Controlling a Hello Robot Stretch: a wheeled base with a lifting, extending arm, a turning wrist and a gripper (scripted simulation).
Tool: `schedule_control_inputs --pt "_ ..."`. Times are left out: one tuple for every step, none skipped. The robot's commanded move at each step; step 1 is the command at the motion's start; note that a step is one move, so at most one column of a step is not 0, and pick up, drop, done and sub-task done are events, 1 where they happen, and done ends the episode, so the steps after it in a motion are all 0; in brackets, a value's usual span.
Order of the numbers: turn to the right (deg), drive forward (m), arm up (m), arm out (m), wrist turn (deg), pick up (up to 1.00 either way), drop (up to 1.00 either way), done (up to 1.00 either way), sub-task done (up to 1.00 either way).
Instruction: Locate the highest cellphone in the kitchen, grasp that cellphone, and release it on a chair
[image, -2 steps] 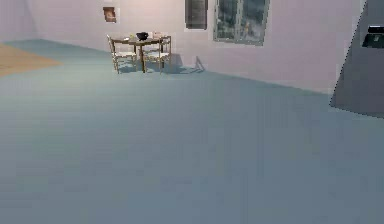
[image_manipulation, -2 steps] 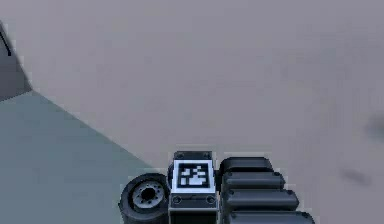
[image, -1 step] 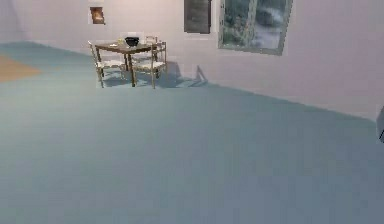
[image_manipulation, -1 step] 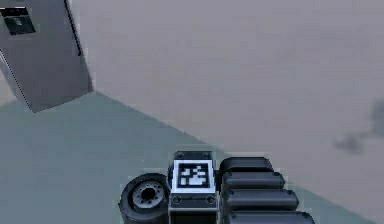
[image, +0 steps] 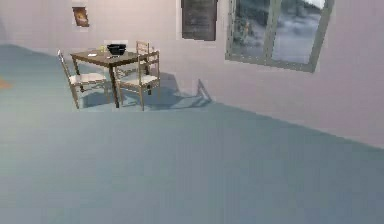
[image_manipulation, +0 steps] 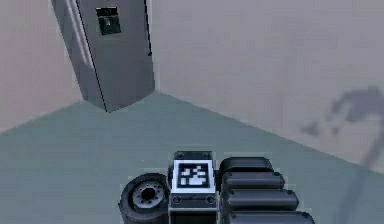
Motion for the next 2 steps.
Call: schedule_control_inputs --pt "0.0 1.0 0.0 0.0 0.0 0.0 0.0 0.0 0.0" --pt "0.0 1.0 0.0 0.0 0.0 0.0 0.0 0.0 0.0"
